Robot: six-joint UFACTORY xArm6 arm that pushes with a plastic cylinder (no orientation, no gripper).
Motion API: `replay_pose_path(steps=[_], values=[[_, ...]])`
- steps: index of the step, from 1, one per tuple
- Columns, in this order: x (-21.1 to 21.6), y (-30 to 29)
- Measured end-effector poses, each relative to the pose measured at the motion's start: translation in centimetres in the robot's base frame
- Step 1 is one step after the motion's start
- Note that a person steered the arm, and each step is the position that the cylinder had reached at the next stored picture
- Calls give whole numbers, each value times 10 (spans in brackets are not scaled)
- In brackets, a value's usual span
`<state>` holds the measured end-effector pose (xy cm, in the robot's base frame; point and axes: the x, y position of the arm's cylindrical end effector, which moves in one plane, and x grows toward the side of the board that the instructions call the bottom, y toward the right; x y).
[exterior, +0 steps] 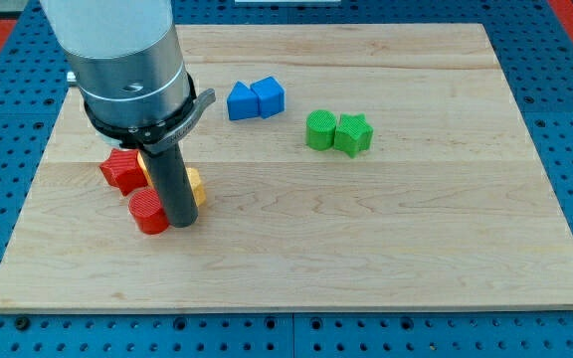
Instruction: Join green blocks with blue blocks
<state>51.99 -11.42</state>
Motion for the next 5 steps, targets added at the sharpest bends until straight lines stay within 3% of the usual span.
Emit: replay_pose_path(steps=[1,2,4,5], values=[[1,38],[-24,118],[-92,177],[-89,206]])
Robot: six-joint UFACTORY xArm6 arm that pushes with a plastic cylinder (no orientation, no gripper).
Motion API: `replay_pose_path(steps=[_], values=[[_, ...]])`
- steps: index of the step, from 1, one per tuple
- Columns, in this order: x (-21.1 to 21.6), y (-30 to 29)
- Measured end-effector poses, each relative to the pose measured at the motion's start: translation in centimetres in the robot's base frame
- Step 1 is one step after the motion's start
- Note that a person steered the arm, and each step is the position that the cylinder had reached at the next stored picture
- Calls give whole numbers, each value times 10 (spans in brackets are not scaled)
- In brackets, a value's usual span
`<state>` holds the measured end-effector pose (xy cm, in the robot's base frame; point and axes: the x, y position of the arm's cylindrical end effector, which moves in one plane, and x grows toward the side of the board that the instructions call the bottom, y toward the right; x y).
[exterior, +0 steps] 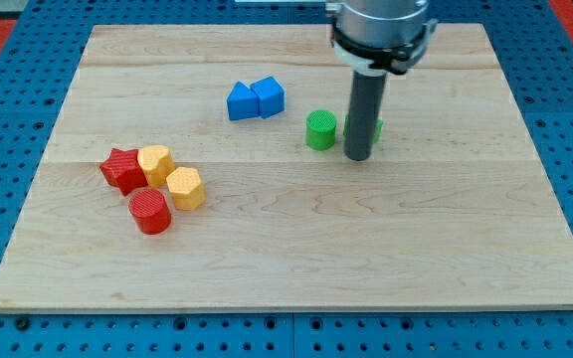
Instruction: Join green blocks with blue blocks
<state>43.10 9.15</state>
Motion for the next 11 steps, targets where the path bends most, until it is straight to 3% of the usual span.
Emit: replay_pose_path(steps=[2,5,9,10,11], values=[[-1,73],[-17,79],[-16,-86],[-11,-76],[48,-93]])
